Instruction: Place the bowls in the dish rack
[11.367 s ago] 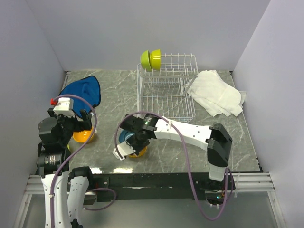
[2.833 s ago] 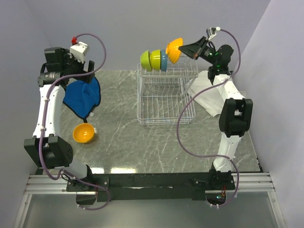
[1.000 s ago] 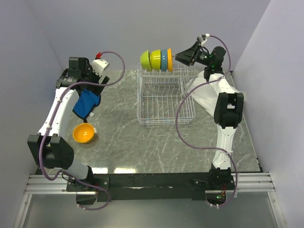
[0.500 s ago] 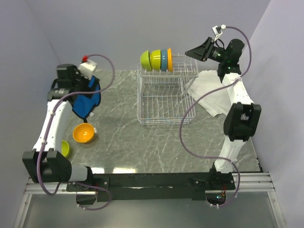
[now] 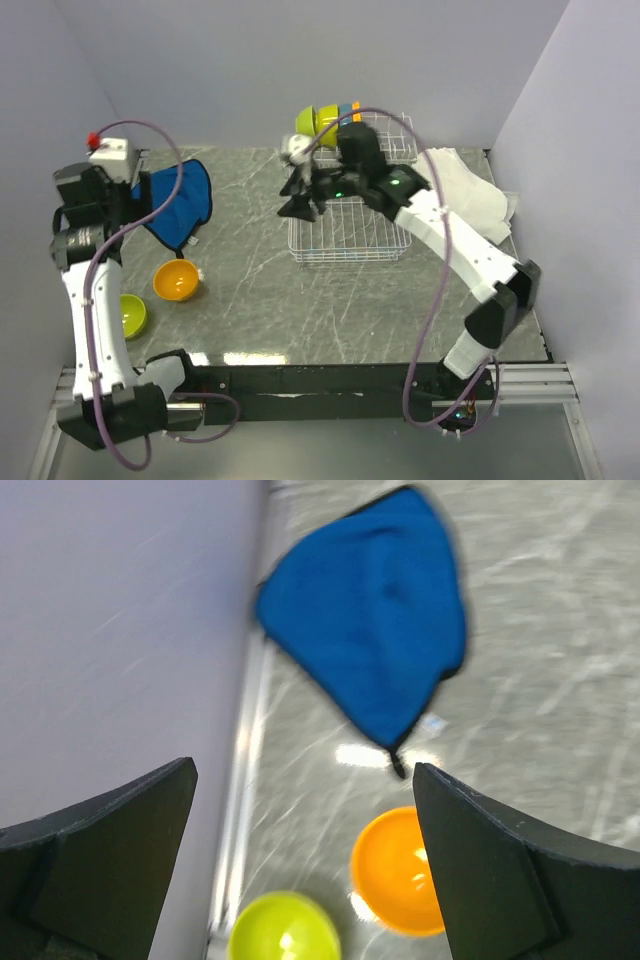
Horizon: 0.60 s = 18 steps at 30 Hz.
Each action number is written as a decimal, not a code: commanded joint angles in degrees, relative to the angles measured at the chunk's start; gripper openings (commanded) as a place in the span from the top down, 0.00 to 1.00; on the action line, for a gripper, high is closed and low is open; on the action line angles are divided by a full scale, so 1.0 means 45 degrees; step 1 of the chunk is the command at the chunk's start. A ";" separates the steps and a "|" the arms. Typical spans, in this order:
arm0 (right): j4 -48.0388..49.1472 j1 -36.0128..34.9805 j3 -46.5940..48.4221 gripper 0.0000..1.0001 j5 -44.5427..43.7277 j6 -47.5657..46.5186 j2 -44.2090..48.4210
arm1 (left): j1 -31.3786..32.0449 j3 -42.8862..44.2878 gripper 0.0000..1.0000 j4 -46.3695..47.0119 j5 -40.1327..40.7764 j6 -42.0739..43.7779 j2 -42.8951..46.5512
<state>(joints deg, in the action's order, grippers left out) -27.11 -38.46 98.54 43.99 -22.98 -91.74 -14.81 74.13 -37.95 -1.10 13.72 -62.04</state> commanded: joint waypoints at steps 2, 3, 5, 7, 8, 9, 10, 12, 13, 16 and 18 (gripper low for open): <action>-0.2703 -0.2327 0.1595 0.46 -0.1824 -0.3813 -0.2265 | -0.1397 -0.0379 0.03 -0.1096 0.0890 -0.0100 0.1793; -0.2744 -0.2603 0.1869 0.46 -0.1942 -0.4109 -0.2617 | -0.1281 -0.0224 0.03 -0.1213 0.0948 -0.0060 0.1833; -0.2764 -0.3131 0.2591 0.46 -0.2060 -0.5217 -0.3652 | -0.0717 -0.0126 0.03 -0.1254 0.1472 -0.0234 0.1795; -0.2764 -0.3815 0.3350 0.46 -0.2274 -0.6022 -0.4761 | -0.0422 0.0011 0.03 -0.1137 0.1670 -0.0761 0.1600; -0.2667 -0.3991 0.3626 0.46 -0.2333 -0.6606 -0.5117 | -0.0130 0.0108 0.03 -0.1001 0.1942 -0.0917 0.1348; -0.2589 -0.4302 0.4132 0.45 -0.2333 -0.6843 -0.5487 | -0.0011 0.0438 0.03 -0.0922 0.2138 -0.1286 0.1210; -0.2433 -0.4421 0.4311 0.44 -0.2314 -0.7020 -0.6129 | 0.0087 0.0654 0.03 -0.0844 0.2275 -0.1483 0.1073; -0.1556 -0.4675 0.4526 0.42 -0.2275 -0.7352 -0.6660 | 0.0399 0.1025 0.03 -0.0454 0.2819 -0.1913 0.0877; -0.1263 -0.4889 0.4586 0.41 -0.2275 -0.7508 -0.7127 | 0.0574 0.1085 0.03 -0.0278 0.3055 -0.2031 0.0935; -0.0596 -0.5358 0.5207 0.42 -0.2334 -0.8114 -0.8220 | 0.1316 0.1572 0.04 -0.0120 0.3604 -0.2363 0.0975; -0.0557 -0.5457 0.6084 0.42 -0.2217 -0.8349 -0.8808 | 0.1669 0.2137 0.03 -0.0353 0.3779 -0.2695 0.0857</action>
<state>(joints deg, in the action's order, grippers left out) -34.48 -61.80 118.32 33.85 -55.27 -127.24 -9.93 77.03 -41.87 11.55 6.04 -59.13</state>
